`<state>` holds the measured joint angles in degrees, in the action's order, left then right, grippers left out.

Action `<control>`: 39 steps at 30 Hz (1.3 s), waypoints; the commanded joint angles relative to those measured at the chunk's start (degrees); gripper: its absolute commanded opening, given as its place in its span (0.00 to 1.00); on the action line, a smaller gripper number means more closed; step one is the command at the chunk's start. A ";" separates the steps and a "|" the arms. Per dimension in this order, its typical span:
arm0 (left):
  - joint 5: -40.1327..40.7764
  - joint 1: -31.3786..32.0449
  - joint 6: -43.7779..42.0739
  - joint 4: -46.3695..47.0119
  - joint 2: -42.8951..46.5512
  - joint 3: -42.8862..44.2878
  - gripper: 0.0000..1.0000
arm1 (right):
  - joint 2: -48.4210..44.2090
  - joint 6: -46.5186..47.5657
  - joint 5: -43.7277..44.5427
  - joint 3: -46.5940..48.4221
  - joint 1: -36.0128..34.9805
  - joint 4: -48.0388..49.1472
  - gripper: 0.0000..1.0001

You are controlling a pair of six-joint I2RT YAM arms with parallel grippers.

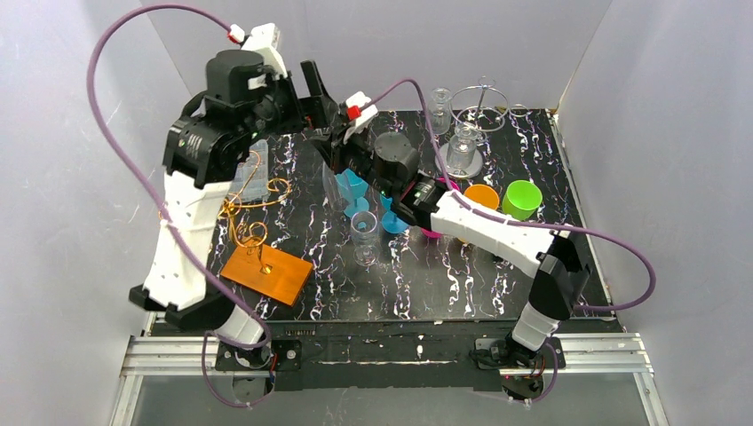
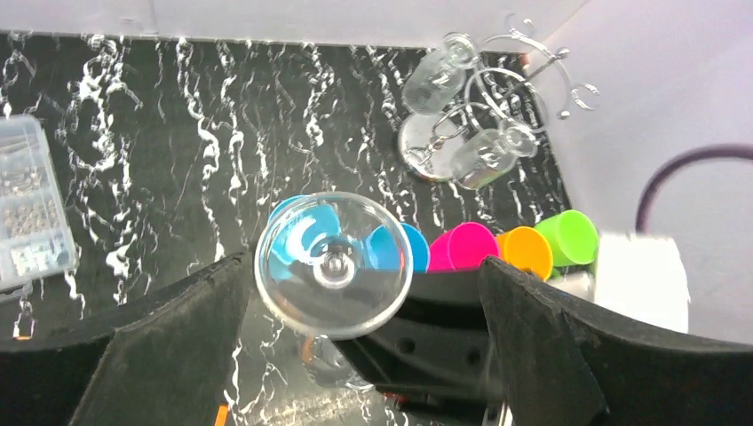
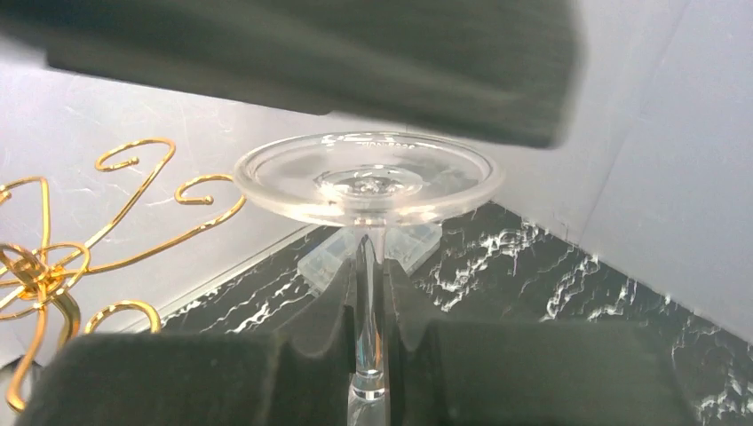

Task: Take the wine glass off the wine glass rack
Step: Place the wine glass at the center of the board.

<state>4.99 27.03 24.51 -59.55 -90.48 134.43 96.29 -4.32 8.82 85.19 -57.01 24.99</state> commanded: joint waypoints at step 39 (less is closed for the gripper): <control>30.67 64.66 -56.55 58.70 33.45 -62.93 0.97 | -39.69 -77.35 -39.11 -20.18 28.71 -74.48 0.01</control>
<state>32.64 90.61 -32.45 -6.70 -59.68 74.61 59.40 -73.41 -22.31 67.05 -28.58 -52.71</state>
